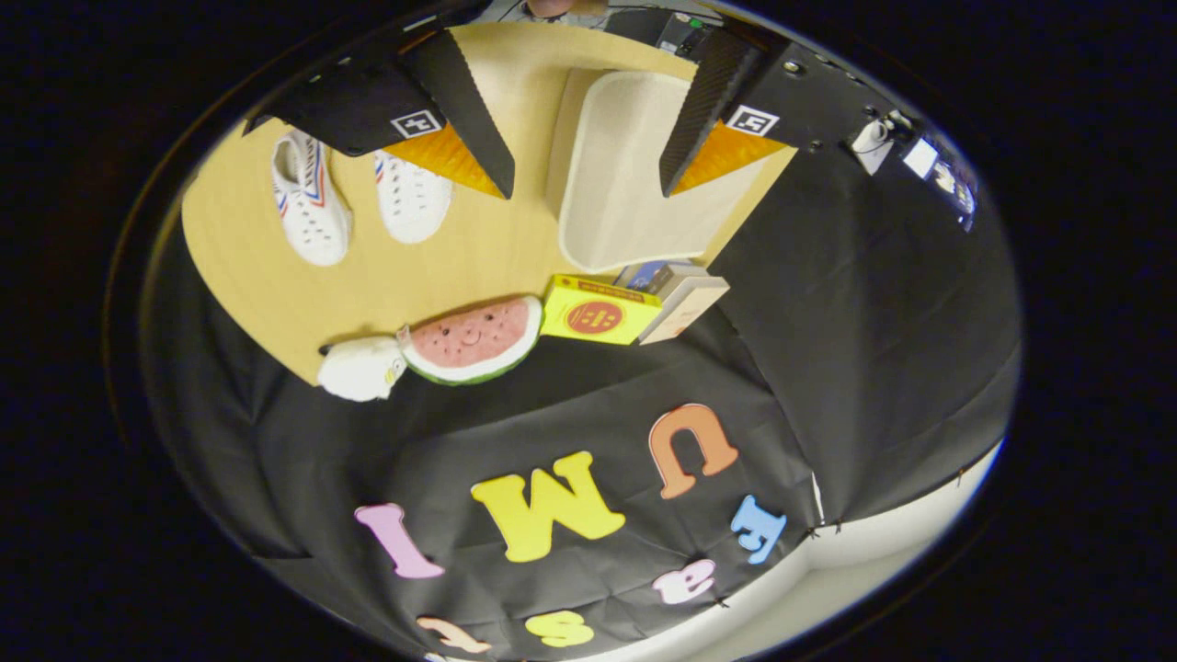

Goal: Open the storage box then place both shoes into the box .Put the left shoe in first, then the right shoe, with the right side of both shoes facing outward in a uniform manner.

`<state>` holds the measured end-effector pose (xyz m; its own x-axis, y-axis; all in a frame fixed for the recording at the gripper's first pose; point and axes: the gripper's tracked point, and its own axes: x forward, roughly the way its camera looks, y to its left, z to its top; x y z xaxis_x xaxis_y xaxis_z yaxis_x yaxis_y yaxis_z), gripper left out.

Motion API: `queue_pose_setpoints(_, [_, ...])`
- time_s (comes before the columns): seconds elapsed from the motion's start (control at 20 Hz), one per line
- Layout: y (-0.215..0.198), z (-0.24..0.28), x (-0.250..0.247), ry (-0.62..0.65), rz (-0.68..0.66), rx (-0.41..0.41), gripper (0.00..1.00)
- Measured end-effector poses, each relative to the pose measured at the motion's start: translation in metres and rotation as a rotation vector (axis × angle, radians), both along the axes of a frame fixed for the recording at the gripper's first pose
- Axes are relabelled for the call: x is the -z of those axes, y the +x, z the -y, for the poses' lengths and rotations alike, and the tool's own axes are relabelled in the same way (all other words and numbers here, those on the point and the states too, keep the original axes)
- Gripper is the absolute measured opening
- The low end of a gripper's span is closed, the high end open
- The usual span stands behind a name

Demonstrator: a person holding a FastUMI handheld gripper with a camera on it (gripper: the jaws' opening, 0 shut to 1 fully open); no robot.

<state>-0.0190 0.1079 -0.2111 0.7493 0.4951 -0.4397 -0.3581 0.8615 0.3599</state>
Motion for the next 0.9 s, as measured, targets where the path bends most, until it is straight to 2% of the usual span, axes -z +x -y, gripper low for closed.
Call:
queue_pose_setpoints(0.4, [0.011,-0.031,0.049,0.028,-0.136,-0.111,0.96])
queue_pose_setpoints(0.65, [0.015,-0.047,0.068,0.172,-0.298,-0.15,0.96])
queue_pose_setpoints(0.9, [0.019,-0.062,0.07,0.256,-0.367,-0.207,0.96])
